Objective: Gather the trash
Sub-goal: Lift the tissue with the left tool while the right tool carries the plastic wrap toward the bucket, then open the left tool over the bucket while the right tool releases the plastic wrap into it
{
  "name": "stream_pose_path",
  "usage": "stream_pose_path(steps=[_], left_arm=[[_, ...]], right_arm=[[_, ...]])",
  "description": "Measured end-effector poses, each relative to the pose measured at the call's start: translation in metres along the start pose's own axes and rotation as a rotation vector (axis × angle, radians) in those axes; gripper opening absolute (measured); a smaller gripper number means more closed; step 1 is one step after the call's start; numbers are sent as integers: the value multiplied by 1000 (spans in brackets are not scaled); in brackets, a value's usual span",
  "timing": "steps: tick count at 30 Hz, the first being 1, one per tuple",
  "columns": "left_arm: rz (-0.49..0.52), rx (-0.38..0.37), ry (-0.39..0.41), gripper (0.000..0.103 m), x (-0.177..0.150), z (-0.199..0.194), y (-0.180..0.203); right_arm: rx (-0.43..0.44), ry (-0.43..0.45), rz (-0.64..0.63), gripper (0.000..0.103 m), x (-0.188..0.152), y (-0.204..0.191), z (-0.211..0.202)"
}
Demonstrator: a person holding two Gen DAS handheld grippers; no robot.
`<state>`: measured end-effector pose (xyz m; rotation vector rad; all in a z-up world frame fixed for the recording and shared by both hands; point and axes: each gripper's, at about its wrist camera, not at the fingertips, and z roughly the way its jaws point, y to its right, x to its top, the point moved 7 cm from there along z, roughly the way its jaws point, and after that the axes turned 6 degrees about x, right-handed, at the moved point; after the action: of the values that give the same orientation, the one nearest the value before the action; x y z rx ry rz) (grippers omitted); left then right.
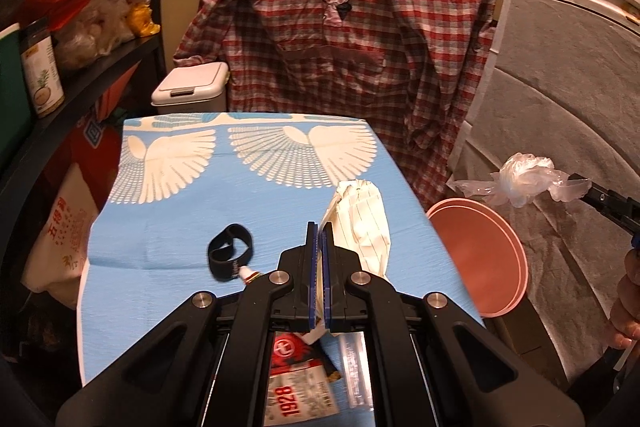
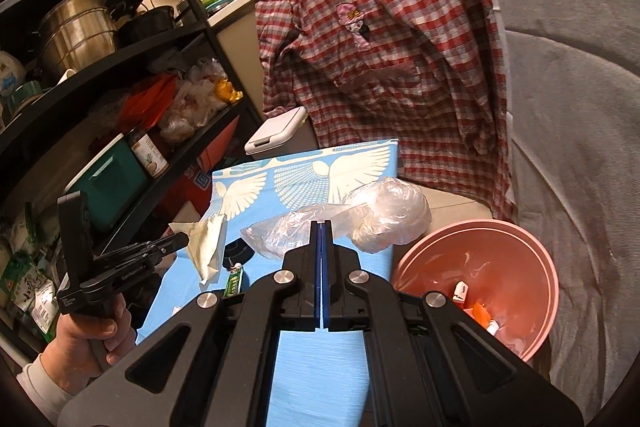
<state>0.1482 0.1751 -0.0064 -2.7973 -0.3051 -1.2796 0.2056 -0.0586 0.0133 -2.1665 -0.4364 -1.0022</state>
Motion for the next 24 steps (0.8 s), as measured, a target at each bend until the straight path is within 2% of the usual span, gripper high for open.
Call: stream_pose_path(steps=[24], left_arm=[[74, -79, -19, 2, 4, 18, 86]], right_arm=[[-70, -17, 90, 0, -1, 55, -21]])
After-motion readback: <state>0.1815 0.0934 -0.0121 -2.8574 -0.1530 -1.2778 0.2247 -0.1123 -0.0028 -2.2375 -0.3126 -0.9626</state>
